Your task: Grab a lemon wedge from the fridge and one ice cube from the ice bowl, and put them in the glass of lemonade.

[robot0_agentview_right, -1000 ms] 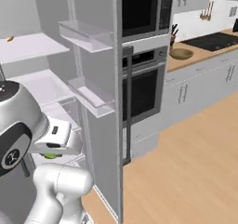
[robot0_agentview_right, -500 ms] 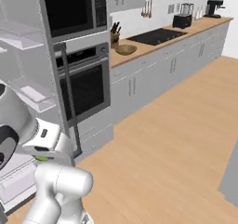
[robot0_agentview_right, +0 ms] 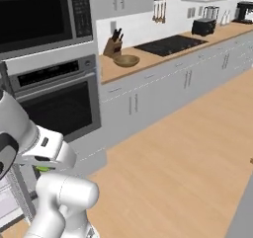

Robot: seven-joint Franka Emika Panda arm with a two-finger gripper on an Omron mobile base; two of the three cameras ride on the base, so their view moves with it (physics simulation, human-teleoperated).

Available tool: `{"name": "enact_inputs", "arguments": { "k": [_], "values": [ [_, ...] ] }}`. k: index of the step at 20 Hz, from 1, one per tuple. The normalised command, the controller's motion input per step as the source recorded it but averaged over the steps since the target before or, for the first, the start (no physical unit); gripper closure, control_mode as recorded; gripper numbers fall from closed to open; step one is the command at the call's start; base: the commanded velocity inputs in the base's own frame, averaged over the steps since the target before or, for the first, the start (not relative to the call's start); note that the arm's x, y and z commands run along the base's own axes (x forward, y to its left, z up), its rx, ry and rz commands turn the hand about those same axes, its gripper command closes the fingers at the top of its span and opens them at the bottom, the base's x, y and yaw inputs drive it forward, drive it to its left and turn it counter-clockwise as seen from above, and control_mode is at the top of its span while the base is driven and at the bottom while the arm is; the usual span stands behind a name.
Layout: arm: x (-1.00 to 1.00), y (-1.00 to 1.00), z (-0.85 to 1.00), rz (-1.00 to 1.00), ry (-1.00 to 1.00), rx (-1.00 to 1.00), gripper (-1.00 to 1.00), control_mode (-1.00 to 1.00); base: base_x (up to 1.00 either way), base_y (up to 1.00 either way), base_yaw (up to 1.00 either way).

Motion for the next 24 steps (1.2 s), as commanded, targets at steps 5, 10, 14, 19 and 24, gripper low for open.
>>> {"name": "enact_inputs", "arguments": {
  "k": [5,10,14,19,24],
  "values": [
    [0.00,0.00,0.00,0.00,0.00,0.00,1.00,1.00,0.92,-0.48,0.34],
    [0.00,0.00,0.00,0.00,0.00,0.00,1.00,1.00,0.91,-0.19,0.17],
    [0.00,0.00,0.00,0.00,0.00,0.00,1.00,1.00,0.99,-0.09,0.19],
    [0.00,0.00,0.00,0.00,0.00,0.00,1.00,1.00,1.00,-0.07,0.25],
    [0.00,0.00,0.00,0.00,0.00,0.00,1.00,1.00,0.63,-0.30,0.51]
  ]
}}
